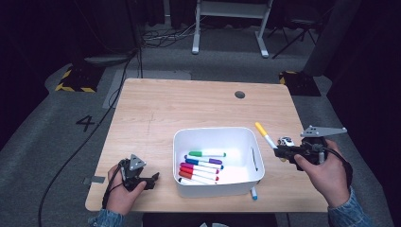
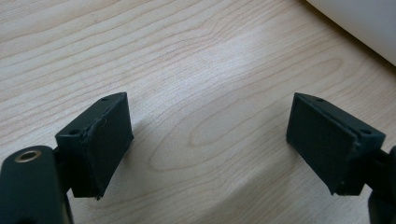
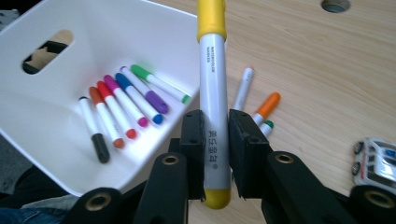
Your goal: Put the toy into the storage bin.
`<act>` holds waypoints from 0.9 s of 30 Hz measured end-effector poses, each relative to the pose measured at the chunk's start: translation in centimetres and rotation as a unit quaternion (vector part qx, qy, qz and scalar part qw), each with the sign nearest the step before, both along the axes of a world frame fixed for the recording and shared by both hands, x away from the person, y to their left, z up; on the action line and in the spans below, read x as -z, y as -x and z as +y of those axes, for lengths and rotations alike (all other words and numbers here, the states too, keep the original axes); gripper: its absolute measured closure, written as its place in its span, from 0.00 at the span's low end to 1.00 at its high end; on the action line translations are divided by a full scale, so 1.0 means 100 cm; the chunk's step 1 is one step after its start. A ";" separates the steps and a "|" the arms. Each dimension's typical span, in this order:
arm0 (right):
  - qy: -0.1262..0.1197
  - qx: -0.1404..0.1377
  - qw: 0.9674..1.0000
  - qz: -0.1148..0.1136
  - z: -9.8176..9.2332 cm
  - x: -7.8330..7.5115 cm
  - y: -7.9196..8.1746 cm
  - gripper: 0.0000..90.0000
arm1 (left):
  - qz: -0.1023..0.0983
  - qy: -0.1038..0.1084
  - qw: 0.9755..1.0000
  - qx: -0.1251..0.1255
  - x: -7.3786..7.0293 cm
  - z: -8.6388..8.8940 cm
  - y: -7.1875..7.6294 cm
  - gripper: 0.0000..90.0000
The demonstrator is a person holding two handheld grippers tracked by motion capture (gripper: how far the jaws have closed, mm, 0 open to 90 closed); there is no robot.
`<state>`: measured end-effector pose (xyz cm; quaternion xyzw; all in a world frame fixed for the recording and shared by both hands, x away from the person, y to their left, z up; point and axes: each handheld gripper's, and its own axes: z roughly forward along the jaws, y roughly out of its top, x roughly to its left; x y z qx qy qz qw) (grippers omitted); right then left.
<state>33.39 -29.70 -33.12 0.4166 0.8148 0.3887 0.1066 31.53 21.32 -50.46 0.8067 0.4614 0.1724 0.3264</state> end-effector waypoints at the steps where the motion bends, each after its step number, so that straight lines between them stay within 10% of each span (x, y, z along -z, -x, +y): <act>1: 0.001 -0.006 1.000 0.000 0.003 -0.002 0.000 0.85 | 0.000 0.000 1.000 0.000 0.000 0.000 0.000 0.16; 27: 0.033 -0.143 0.987 0.057 0.119 -0.009 -0.027 0.85 | 0.002 0.003 1.000 -0.002 0.000 0.000 0.000 0.16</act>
